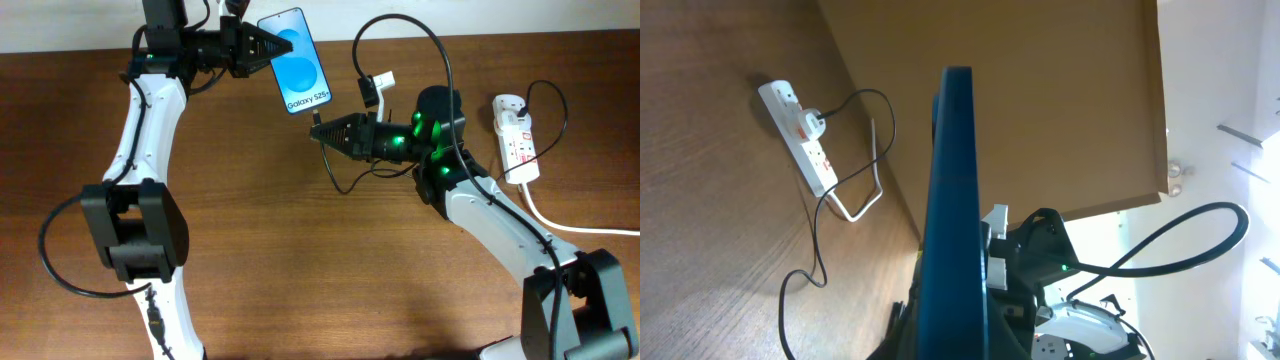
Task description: Plug charger to phone and switch on socket
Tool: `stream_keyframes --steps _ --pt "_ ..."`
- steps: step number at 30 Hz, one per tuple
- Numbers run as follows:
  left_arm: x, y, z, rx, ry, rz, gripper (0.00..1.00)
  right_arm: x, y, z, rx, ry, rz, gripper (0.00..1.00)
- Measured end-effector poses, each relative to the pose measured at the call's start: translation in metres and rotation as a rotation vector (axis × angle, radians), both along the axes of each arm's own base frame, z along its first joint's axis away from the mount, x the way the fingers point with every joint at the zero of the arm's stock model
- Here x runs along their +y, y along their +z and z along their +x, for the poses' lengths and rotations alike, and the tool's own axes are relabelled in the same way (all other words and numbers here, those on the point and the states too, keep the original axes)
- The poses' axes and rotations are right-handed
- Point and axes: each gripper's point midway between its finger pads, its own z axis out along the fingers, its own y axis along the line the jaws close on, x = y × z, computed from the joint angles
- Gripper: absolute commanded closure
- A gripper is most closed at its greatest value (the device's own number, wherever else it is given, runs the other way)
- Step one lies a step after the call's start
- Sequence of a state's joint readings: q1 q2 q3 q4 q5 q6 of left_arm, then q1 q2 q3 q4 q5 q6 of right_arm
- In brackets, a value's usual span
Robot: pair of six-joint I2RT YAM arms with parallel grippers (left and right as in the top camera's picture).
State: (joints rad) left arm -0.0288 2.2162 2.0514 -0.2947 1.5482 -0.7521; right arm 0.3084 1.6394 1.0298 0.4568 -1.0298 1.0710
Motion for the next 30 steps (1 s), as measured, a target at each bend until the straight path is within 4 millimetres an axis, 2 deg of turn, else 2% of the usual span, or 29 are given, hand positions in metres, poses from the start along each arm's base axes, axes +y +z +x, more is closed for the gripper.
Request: stream_keyframes --steps 30 --pt "-0.0027 0.0011 -0.0004 -0.016 -0.005 -0.001 1.0 0.0012 0.0009 -0.0054 0.008 0.031 0.006 0.96"
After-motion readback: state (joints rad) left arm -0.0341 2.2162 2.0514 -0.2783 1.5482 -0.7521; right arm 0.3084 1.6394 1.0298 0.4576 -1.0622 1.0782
